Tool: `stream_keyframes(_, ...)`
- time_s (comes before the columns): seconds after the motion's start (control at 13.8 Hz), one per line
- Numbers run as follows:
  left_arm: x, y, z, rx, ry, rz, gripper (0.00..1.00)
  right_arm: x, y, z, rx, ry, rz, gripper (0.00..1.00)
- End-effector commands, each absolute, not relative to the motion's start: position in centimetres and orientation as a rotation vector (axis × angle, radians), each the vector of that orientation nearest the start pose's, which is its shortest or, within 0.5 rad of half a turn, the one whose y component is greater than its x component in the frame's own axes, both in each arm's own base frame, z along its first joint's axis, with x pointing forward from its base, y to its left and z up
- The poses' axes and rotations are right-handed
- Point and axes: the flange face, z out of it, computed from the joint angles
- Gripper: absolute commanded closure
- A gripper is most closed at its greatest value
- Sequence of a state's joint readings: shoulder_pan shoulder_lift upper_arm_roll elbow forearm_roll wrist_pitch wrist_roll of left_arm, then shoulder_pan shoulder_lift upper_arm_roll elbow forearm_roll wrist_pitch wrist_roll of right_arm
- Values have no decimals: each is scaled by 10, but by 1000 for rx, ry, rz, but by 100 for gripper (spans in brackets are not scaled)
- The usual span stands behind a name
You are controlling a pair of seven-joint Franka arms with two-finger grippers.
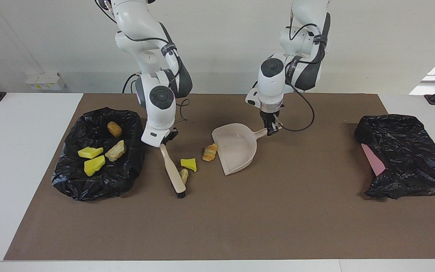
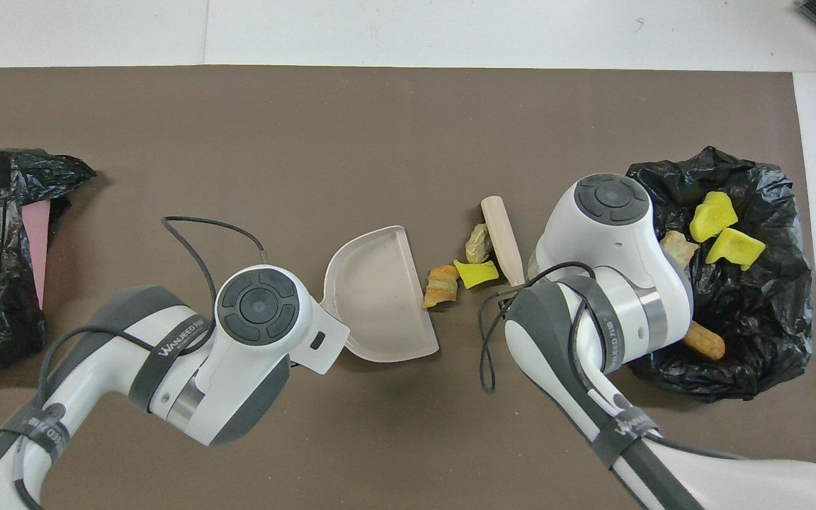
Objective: Sweep and dump trash in bin
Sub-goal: 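Sweep the sponge pieces into the dustpan with the brush in the right gripper, then carry the loaded dustpan to the black bag with the left gripper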
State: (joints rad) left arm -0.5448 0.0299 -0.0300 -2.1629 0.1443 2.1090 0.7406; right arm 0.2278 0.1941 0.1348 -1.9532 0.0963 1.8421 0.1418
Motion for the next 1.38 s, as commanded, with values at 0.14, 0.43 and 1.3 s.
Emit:
stream_keyframes(0.14, 425, -295, 357, -2279, 1988, 77, 100, 464, 304, 378, -2968, -75, 571, 100)
stream_keyframes(0.43, 427, -295, 356, -2287, 1985, 33, 100, 448, 349, 400, -2887, -1, 581, 100)
stream_keyframes(1.3, 535, -197, 382, -2355, 2043, -109, 100, 391, 387, 429, -2965, 43, 515, 100)
